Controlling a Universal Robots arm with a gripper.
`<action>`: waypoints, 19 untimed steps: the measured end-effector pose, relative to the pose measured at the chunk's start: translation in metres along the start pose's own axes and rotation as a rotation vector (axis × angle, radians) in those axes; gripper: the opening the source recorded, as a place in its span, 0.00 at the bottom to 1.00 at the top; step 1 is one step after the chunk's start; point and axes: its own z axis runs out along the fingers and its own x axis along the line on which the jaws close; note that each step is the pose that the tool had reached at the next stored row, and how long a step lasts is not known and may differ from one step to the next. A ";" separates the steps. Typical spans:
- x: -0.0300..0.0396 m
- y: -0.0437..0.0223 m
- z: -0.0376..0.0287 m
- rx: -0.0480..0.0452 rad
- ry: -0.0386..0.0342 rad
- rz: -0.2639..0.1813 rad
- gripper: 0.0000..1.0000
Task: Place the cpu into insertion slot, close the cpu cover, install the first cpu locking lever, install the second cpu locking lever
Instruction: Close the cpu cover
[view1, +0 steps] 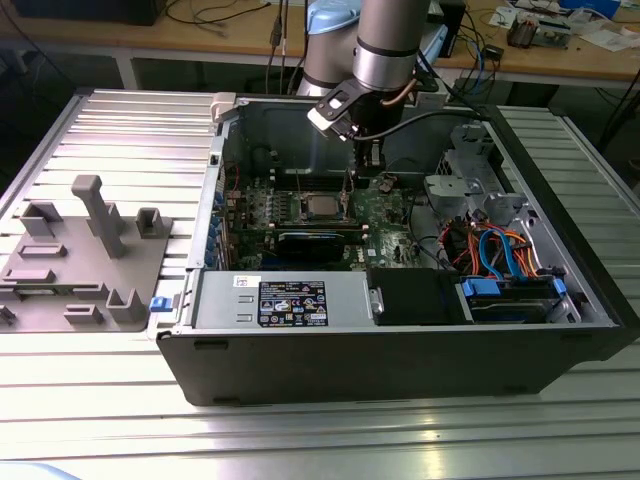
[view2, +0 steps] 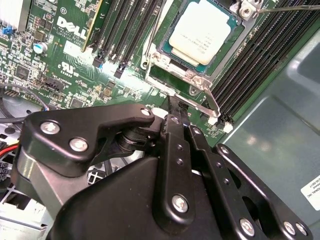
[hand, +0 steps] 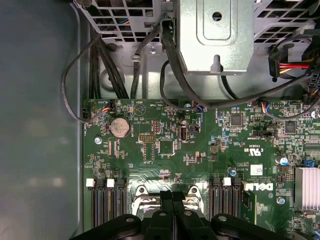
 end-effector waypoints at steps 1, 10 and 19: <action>0.0000 -0.0002 0.0000 0.0000 0.0000 0.000 0.11; 0.0000 -0.0024 0.0000 0.0000 0.0000 0.000 0.11; 0.0000 -0.0054 0.0000 0.0000 0.0000 0.000 0.11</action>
